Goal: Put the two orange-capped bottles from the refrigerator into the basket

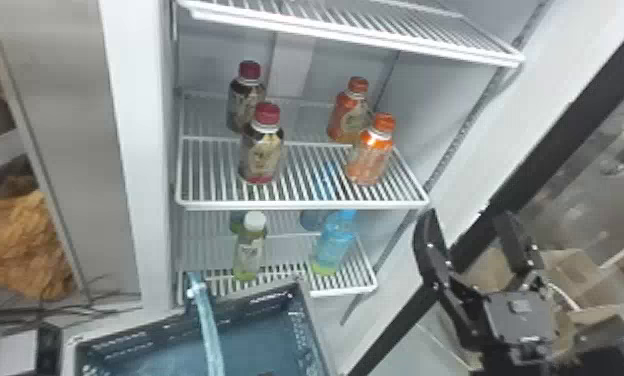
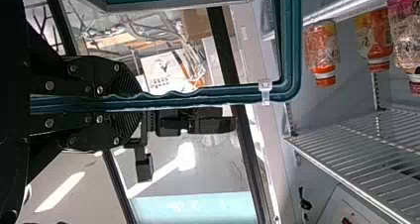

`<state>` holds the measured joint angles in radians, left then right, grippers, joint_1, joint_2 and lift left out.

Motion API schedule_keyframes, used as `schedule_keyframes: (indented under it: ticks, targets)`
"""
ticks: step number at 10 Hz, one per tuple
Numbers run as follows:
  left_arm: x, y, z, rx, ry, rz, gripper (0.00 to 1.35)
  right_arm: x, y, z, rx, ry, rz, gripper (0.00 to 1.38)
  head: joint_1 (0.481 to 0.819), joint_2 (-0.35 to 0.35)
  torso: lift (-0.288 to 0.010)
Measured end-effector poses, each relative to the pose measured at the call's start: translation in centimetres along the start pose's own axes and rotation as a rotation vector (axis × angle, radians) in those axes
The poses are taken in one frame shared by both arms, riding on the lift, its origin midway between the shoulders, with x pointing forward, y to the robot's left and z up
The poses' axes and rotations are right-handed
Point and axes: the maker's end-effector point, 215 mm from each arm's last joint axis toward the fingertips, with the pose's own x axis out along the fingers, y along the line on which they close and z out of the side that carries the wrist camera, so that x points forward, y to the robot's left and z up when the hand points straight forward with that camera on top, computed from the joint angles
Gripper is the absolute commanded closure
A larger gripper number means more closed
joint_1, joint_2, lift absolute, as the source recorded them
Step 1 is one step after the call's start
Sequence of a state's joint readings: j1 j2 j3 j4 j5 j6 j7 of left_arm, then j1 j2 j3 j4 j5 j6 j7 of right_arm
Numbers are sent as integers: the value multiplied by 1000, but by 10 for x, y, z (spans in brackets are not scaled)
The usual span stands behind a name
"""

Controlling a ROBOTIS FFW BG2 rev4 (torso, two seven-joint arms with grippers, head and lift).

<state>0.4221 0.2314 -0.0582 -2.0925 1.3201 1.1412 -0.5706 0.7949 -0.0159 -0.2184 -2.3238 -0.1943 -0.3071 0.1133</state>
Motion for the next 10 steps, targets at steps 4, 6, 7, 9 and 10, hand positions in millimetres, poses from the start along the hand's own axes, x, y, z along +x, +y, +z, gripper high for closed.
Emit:
schedule_keyframes:
  ticks: [4,6,7,9,10]
  targets:
    - [0,0,0,0,0,0,1197,38,-5,-29,-26,-23,7,73,695,-350,-40]
    - [1,0,0,0,1,-1,1197,62,-6,-48,-31,-24,12,39,695,-350,-40]
    - [1,-1,0,1,3,-2,1197,72,-7,-56,-45,-23,15,32,695,-350,-40]
    - [2,-1,0,2,4,-3,1197,97,-8,-67,-68,-28,19,30,695,-350,-40]
    - [2,-1,0,3,5,-4,1197,107,-8,-69,-69,-35,21,30,695,-350,-40]
